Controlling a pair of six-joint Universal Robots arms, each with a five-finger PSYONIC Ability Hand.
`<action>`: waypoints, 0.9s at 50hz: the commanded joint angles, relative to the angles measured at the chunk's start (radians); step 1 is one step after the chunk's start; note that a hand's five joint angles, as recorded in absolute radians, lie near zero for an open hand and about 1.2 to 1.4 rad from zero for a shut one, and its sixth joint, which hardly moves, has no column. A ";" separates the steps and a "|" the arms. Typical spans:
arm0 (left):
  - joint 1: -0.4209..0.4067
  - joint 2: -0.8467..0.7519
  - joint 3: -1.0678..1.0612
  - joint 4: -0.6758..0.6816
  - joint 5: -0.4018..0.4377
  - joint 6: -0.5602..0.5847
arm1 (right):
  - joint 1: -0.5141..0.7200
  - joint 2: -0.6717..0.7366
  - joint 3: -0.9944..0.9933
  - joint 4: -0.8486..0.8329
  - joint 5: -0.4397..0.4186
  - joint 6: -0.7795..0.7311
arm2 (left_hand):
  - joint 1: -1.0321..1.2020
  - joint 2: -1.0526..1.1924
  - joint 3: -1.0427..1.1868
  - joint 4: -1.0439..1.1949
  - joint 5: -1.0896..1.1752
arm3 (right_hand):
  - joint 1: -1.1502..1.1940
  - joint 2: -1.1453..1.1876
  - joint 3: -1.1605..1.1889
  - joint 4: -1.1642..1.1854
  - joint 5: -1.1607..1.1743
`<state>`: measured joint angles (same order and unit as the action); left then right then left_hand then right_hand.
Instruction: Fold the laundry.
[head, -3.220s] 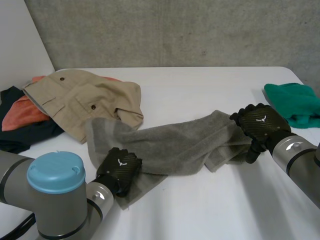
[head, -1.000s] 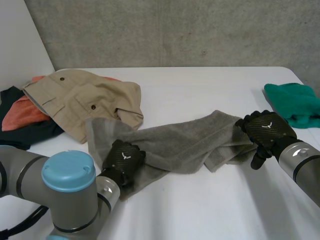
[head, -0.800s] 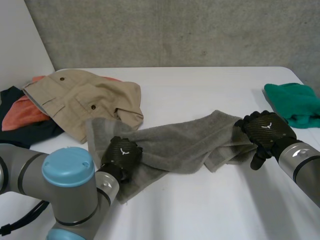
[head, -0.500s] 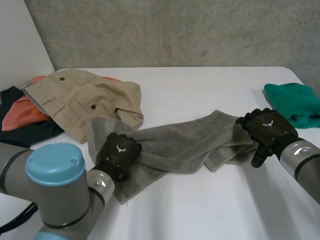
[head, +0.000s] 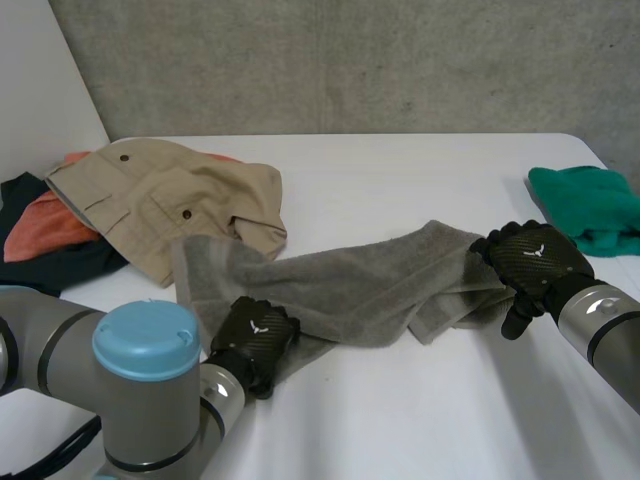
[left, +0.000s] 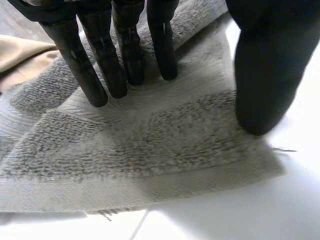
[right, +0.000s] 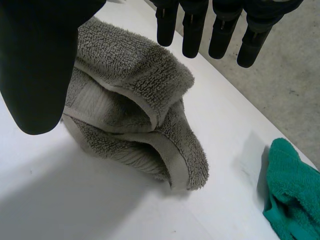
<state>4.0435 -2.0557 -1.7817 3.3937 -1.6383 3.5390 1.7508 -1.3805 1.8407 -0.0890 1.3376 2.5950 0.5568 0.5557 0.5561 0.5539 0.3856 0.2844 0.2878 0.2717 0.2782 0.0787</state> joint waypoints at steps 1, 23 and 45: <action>0.015 -0.017 0.005 0.073 -0.015 0.050 | 0.001 0.003 0.002 0.000 0.000 -0.001 | 0.167 0.168 0.168 0.170 0.164 | -0.031 -0.034 -0.018 -0.024 0.001; 0.077 -0.089 0.070 0.171 -0.003 0.190 | 0.001 0.000 0.003 -0.002 0.000 -0.001 | 0.839 0.841 0.840 0.842 0.836 | -0.031 -0.034 -0.018 -0.024 0.001; 0.077 0.584 0.085 -0.151 -0.005 -0.011 | 0.074 -0.023 -0.115 0.225 -0.001 0.039 | 0.839 0.841 0.840 0.842 0.836 | 0.013 0.010 0.026 0.020 0.045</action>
<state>4.1164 -1.6450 -1.7453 3.3381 -1.6440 3.6015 1.7630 -1.4275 1.7587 0.0786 1.3408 2.6230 1.1346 1.1917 1.1876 1.1981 0.9819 0.2844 0.2879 0.2717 0.2782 0.0788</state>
